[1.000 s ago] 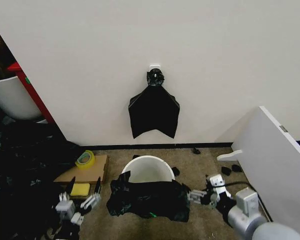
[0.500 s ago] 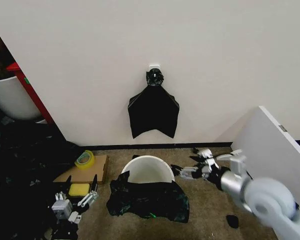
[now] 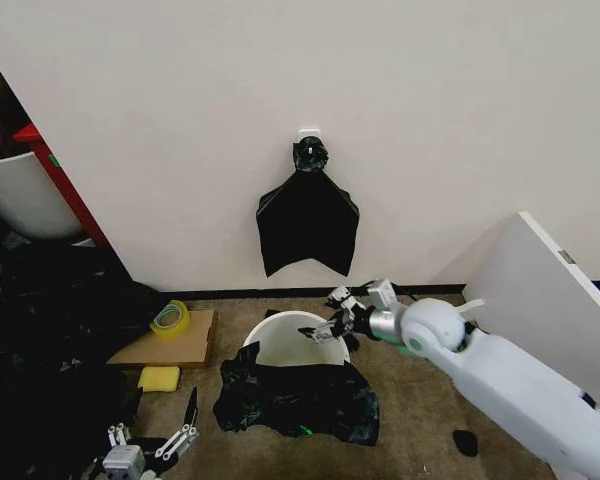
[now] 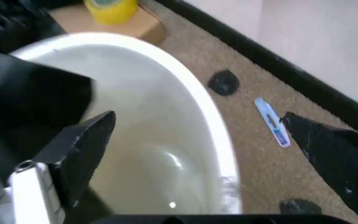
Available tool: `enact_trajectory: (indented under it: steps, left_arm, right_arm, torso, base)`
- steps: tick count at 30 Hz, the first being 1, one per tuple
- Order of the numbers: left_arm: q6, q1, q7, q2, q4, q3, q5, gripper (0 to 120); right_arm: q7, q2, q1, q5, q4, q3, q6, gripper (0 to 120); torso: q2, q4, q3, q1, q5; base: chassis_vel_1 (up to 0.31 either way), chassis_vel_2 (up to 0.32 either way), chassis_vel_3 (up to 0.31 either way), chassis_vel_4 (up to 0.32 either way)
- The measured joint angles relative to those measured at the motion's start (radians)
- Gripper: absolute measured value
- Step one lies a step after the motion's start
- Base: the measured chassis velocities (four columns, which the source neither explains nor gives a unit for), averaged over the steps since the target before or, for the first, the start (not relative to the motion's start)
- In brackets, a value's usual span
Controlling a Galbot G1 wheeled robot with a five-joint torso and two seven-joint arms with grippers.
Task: Place the garbage bag over the trash bin.
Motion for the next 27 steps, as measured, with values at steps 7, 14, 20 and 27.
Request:
enact_trajectory:
  steps: [7, 14, 20, 27]
  left_arm:
    - [0.02, -0.012, -0.003, -0.009, -0.002, 0.008, -0.012, 99]
    - [0.035, -0.02, -0.004, -0.012, -0.008, 0.029, -0.016, 99]
    - [0.034, -0.02, -0.007, -0.009, -0.003, 0.023, -0.028, 99]
    - [0.035, -0.028, -0.009, -0.015, -0.004, 0.012, -0.063, 99]
  right_arm:
    - [-0.026, 0.03, 0.02, -0.021, -0.075, -0.03, 0.012, 79]
    - [-0.042, 0.056, 0.045, -0.033, -0.106, -0.053, 0.012, 53]
    - [-0.055, 0.065, 0.054, -0.038, -0.137, -0.065, 0.012, 30]
    - [-0.06, 0.067, 0.05, -0.031, -0.141, -0.064, 0.011, 5]
  torso:
    - [0.0, -0.0003, 0.0, 0.0, -0.0004]
    - [0.0, 0.0, 0.0, 0.0, -0.0002]
    - [0.0, -0.0001, 0.0, 0.0, -0.0001]
    - [0.0, -0.0001, 0.0, 0.0, -0.0001]
  base:
    - [0.0, 0.0, 0.0, 0.0]
    - [0.0, 0.0, 0.0, 0.0]
    - [0.0, 0.0, 0.0, 0.0]
    - [0.0, 0.0, 0.0, 0.0]
